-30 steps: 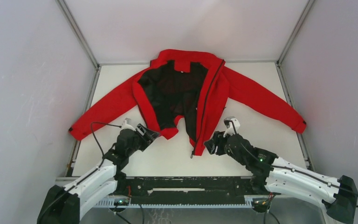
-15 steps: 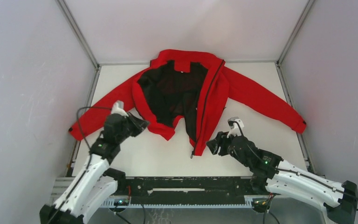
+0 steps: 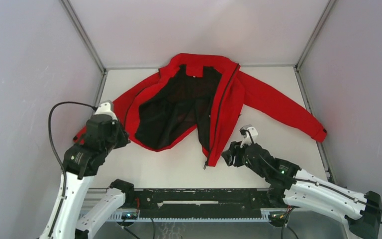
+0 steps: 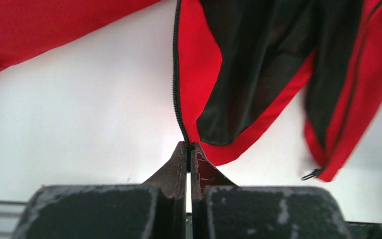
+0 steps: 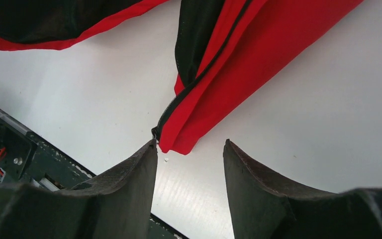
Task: Zip up the jacket
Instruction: Adjust the jacket at the center of the board.
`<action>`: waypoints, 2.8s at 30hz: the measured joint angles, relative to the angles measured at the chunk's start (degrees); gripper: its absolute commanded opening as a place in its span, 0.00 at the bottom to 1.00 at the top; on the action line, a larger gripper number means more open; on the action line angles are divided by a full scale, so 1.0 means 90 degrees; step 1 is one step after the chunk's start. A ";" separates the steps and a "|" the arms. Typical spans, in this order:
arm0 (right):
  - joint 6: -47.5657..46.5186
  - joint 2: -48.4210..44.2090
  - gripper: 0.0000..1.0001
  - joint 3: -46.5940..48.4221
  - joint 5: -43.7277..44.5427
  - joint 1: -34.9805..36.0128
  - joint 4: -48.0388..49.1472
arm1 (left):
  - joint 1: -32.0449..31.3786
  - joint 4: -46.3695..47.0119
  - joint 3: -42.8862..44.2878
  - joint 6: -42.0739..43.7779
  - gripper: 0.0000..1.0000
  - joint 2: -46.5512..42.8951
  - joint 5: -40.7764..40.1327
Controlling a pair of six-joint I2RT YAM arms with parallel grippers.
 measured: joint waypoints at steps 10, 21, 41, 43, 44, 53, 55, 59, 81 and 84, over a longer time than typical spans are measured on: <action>-0.0471 0.1916 0.56 0.1015 -0.0243 0.0005 0.0597 | -0.2295 -0.0595 0.0022 -0.0080 0.00 0.1328 -0.1596; -0.0520 0.1732 0.57 0.0903 -0.0080 0.0007 0.0525 | -0.5892 0.0420 0.0294 -0.0729 0.00 0.5214 -0.2749; 0.0294 0.0605 0.62 -0.0328 -0.0372 -0.0046 0.0209 | -0.6067 0.3053 -0.0920 -0.0906 0.68 0.3084 -0.2242; 0.0447 0.0916 0.62 -0.0333 -0.0573 -0.0046 0.0542 | -0.5391 0.3653 -0.1668 -0.1013 0.68 0.2346 -0.1768; 0.0520 0.1059 0.62 -0.0335 -0.0646 -0.0046 0.0690 | -0.5044 0.3886 -0.2055 -0.1071 0.68 0.2098 -0.1545; 0.1258 0.2533 0.62 -0.0335 -0.0733 -0.0046 0.2079 | -0.4646 0.4843 -0.2909 -0.1358 0.61 0.3614 -0.0243; 0.1375 0.2817 0.61 -0.0335 -0.0690 -0.0061 0.2300 | -0.4563 0.5037 -0.2909 -0.1423 0.60 0.4041 -0.0170; 0.1537 0.3293 0.59 -0.0335 -0.0651 -0.0182 0.2715 | -0.4437 0.5362 -0.2936 -0.1518 0.60 0.4427 -0.0131; 0.1231 0.1724 0.00 -0.0039 -0.1214 -0.2040 0.2346 | -0.4330 0.7208 -0.4223 -0.2135 0.59 0.3796 -0.0389; 0.0935 -0.0034 0.00 0.0095 -0.1018 -0.2807 0.1382 | -0.4325 0.7242 -0.4279 -0.2210 0.59 0.3742 -0.0423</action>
